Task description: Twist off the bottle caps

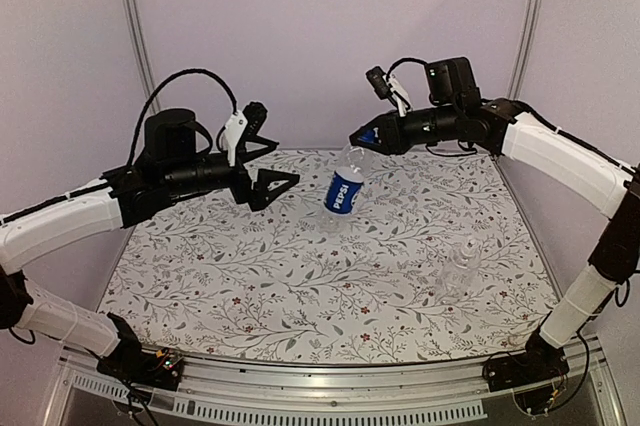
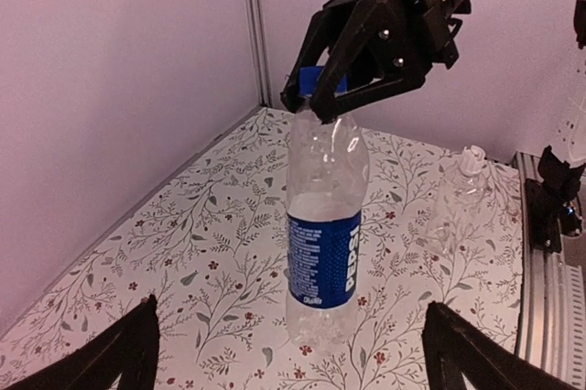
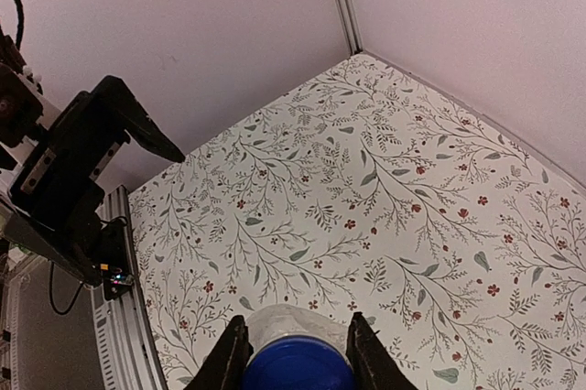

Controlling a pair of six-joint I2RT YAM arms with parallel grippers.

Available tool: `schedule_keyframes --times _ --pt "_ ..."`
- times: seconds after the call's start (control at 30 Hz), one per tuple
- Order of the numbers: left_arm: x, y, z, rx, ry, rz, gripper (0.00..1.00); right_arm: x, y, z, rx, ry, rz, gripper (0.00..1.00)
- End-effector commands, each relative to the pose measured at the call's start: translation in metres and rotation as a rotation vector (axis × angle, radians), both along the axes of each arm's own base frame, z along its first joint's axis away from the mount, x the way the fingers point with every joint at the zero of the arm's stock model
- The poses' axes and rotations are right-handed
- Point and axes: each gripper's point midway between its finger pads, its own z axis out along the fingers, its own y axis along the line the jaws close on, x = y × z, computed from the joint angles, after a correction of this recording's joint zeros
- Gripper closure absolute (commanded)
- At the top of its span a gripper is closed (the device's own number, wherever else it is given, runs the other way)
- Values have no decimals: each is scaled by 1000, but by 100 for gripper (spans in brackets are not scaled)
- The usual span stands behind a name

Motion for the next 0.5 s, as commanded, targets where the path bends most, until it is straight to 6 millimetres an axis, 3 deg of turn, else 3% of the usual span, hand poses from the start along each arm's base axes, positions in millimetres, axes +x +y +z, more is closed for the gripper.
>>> schedule_keyframes --times 0.0,0.13,0.47 --pt "-16 -31 -4 45 -26 -118 1 -33 15 52 171 -42 139 100" --pt "-19 -46 -17 54 14 -171 3 -45 23 62 214 -40 192 100" --pt "-24 -53 -38 36 89 -203 6 -60 32 76 272 -33 260 100"
